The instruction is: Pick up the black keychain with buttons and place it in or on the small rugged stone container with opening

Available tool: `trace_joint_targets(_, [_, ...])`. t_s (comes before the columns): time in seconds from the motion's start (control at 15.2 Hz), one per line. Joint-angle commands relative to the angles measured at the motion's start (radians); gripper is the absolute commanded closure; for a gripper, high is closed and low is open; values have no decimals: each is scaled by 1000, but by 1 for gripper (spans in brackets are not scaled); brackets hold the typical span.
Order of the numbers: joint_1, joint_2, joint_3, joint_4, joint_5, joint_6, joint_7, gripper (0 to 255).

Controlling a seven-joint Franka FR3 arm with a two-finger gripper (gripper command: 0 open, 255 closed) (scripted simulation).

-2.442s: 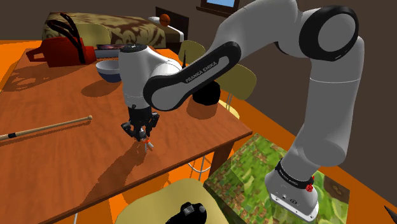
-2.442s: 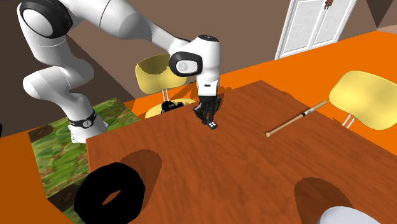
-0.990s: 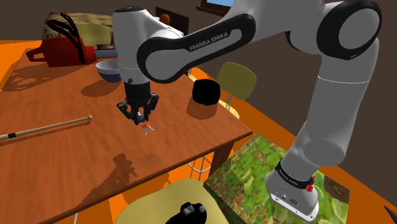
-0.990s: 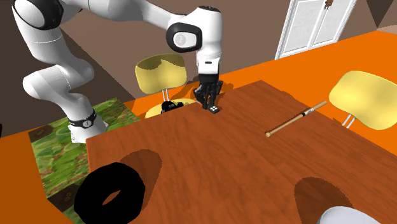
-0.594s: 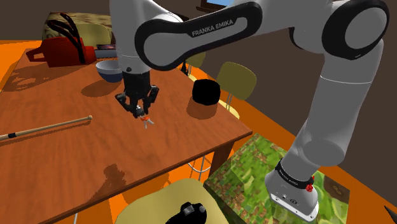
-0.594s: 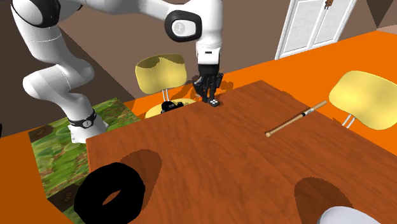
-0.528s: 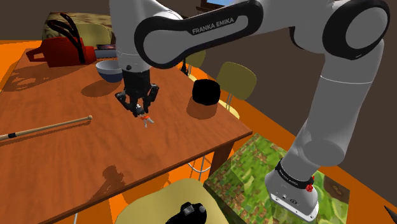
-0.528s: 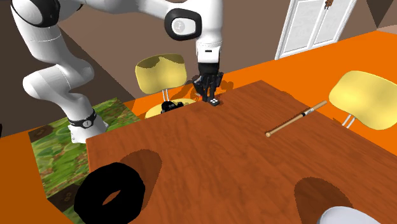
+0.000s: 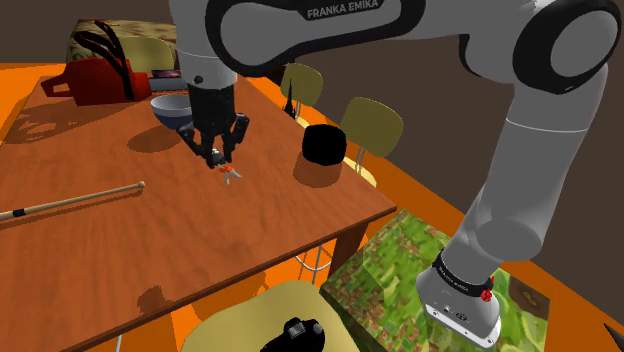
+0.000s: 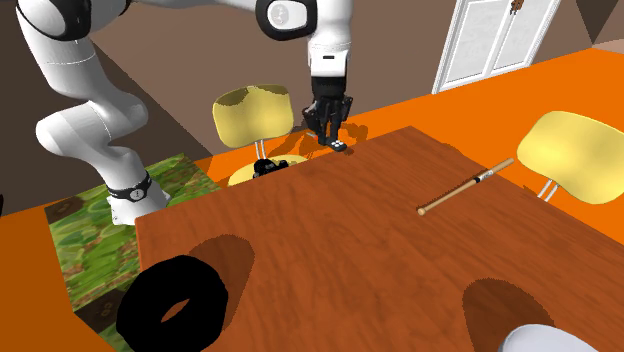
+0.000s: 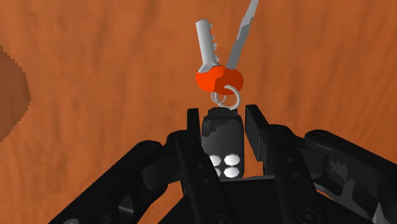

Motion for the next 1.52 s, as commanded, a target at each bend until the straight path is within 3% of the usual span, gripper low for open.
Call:
trace_joint_targets(0.0, [2, 1, 1, 23, 1, -23, -2, 255])
trace_joint_targets(0.73, [-183, -215, -104, -205, 133, 41, -309, 255])
trace_joint_targets(1.45, [-311, -291, -248, -280, 173, 55, -593, 255])
